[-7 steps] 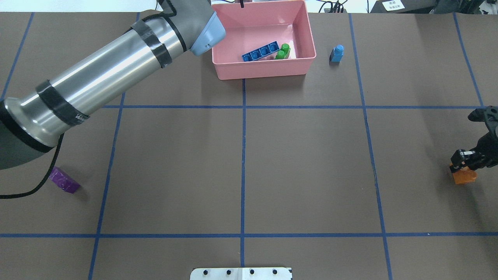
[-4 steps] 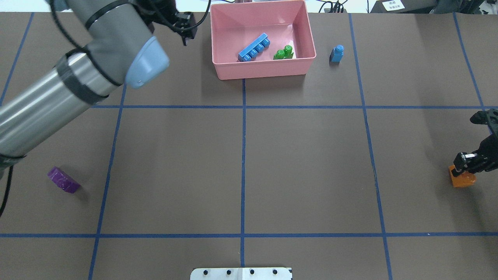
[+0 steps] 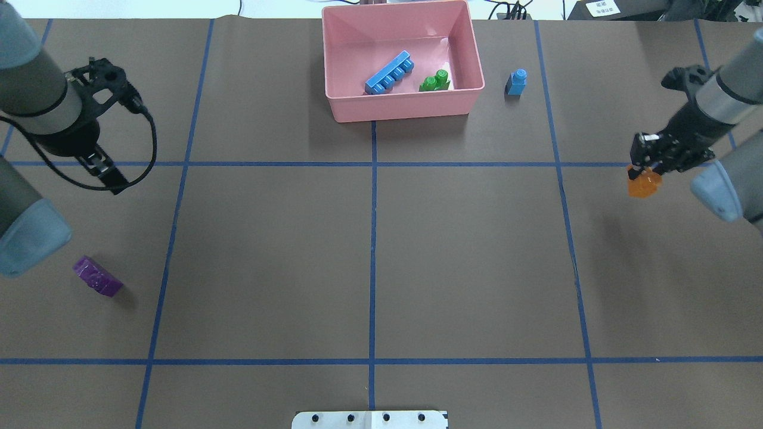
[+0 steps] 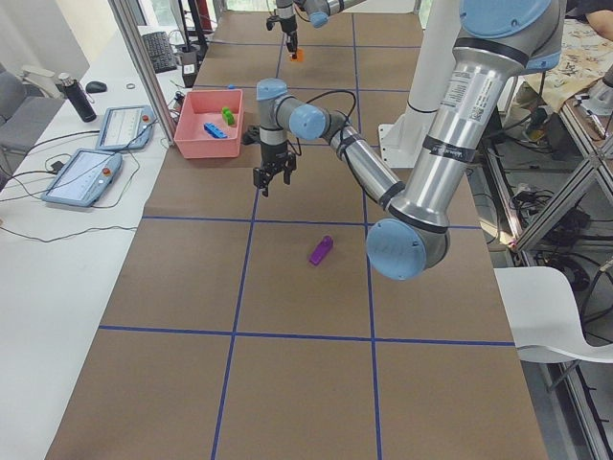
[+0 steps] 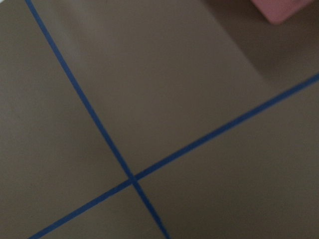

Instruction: Put all blocks into box

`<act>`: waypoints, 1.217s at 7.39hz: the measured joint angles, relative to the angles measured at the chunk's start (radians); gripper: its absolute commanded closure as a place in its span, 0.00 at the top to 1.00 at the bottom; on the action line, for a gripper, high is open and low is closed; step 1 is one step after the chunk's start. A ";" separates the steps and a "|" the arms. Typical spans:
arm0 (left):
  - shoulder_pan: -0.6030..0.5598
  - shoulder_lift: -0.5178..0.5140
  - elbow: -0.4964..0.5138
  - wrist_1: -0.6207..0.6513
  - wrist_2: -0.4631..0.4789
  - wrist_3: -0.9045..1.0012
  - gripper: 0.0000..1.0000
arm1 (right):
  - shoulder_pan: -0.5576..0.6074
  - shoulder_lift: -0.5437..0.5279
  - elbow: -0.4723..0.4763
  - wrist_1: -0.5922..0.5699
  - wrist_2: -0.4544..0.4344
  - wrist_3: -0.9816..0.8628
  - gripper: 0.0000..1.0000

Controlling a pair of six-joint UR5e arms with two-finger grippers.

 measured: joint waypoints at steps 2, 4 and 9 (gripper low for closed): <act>0.001 0.179 -0.035 -0.093 -0.032 -0.011 1.00 | 0.000 0.328 -0.200 -0.090 -0.020 0.130 0.00; 0.001 0.269 -0.037 -0.120 -0.103 -0.215 1.00 | -0.009 0.573 -0.452 0.027 -0.044 0.239 0.00; -0.001 0.338 -0.037 -0.170 -0.266 -0.804 0.97 | -0.120 0.872 -0.931 0.491 -0.313 0.480 0.06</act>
